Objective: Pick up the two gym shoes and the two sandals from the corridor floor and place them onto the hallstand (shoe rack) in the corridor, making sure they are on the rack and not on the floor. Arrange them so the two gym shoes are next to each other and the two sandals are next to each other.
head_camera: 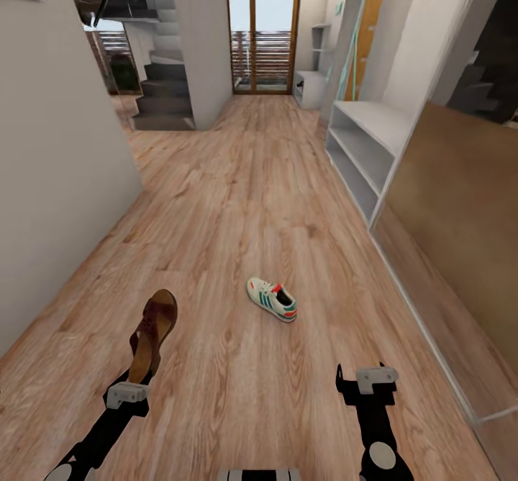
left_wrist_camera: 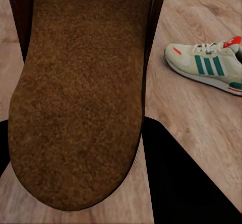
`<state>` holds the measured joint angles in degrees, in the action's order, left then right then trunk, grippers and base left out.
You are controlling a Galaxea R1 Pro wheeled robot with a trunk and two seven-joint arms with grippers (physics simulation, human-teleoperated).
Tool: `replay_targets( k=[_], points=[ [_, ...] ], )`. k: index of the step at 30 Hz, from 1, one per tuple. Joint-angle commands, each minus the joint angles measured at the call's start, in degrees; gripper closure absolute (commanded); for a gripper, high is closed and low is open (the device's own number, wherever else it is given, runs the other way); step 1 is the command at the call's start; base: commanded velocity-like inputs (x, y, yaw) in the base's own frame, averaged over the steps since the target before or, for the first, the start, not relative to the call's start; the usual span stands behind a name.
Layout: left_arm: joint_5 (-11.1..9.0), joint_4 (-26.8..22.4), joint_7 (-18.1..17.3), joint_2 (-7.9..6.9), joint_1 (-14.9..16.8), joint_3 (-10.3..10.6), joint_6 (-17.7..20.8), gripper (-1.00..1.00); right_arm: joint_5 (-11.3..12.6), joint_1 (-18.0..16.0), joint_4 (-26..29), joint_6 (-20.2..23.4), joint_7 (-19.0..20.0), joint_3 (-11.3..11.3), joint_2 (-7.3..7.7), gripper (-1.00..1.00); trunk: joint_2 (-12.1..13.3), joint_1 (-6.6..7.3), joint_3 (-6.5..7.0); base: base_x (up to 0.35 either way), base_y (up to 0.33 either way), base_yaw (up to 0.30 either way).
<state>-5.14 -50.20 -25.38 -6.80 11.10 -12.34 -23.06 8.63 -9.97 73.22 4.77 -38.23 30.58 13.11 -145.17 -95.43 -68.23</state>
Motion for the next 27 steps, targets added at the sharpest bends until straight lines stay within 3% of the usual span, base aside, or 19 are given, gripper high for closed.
replay_targets(
  k=[1,9,27],
  points=[
    [-0.4,0.0,-0.6,0.00,0.0,-0.1,0.0,1.00,0.2,-0.1,0.1,0.4,-0.4,0.2,0.07,-1.00,0.0,-0.01,-0.07,0.226,-0.212,0.264],
    [-0.5,0.0,-0.6,-0.05,0.1,-0.2,0.0,1.00,0.2,0.0,0.0,0.4,-0.4,0.1,0.10,-1.00,0.0,-0.01,-0.22,0.151,-0.149,0.153],
    [-0.6,0.0,-0.6,-0.06,0.1,-0.3,-0.1,1.00,0.2,-0.1,-2.2,0.4,-0.3,0.0,0.07,-1.00,0.0,-0.01,-0.25,0.018,-0.018,0.019]
  ],
)
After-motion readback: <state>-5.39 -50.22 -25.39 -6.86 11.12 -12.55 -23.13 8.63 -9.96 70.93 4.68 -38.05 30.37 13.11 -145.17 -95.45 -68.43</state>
